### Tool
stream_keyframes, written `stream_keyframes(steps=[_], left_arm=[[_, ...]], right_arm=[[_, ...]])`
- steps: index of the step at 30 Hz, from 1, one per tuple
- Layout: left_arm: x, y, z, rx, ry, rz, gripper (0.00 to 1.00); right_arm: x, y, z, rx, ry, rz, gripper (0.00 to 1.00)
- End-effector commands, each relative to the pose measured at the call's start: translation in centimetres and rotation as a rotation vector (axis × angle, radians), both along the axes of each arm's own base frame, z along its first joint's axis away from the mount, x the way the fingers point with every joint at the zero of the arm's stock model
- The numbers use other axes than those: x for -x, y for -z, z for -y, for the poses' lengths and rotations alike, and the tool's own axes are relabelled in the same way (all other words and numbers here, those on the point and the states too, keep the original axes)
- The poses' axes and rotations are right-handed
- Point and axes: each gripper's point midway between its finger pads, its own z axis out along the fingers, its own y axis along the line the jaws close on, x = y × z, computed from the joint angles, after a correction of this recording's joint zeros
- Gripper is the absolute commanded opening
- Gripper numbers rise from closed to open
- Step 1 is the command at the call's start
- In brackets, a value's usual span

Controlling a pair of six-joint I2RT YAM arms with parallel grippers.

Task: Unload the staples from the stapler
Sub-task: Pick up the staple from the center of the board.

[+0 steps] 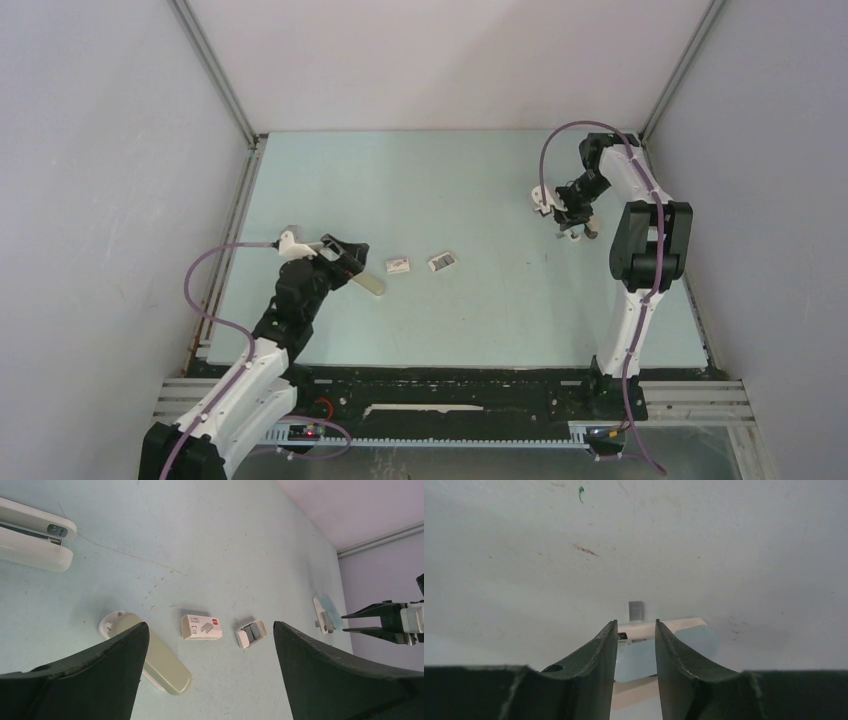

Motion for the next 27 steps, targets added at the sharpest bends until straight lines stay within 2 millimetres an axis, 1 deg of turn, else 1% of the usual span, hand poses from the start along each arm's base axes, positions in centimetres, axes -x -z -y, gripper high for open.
stream_keyframes(steps=[1,4,6,7,8,16,21,27], left_arm=[[-1.0,-2.6,-0.1,0.01,-0.004,0.072,1.0],[-1.1,-2.6,-0.1,0.01,-0.006,0.073,1.0],[-1.1,-2.4,-0.2,0.009,-0.008,0.071,1.0],[-1.0,-2.3,-0.2,0.01,-0.009,0.069,1.0],[-1.1,-2.3,-0.3,0.011,-0.011,0.069,1.0],[-0.9,-2.0,-0.5,0.013,-0.018,0.067,1.0],[-0.9,-2.0,-0.6,0.015,-0.02,0.067,1.0],[-0.9,-1.9,-0.7,0.017,-0.022,0.065,1.0]], right_arm=[[-1.6,0.8,1.1,0.101,-0.05,0.07,0.42],[-2.2,1.3,1.6,0.152,-0.069,0.087,0.42],[-2.1,1.7,1.9,0.173,-0.083,0.084,0.42],[-1.9,1.8,1.1,0.175,-0.109,0.082,0.42],[-1.8,2.0,0.7,0.178,-0.126,0.08,0.42],[-0.8,4.2,-0.5,0.214,-0.163,0.06,0.42],[-1.2,5.4,0.1,0.277,-0.159,0.088,0.42],[-1.5,6.1,0.9,0.316,-0.151,0.101,0.42]])
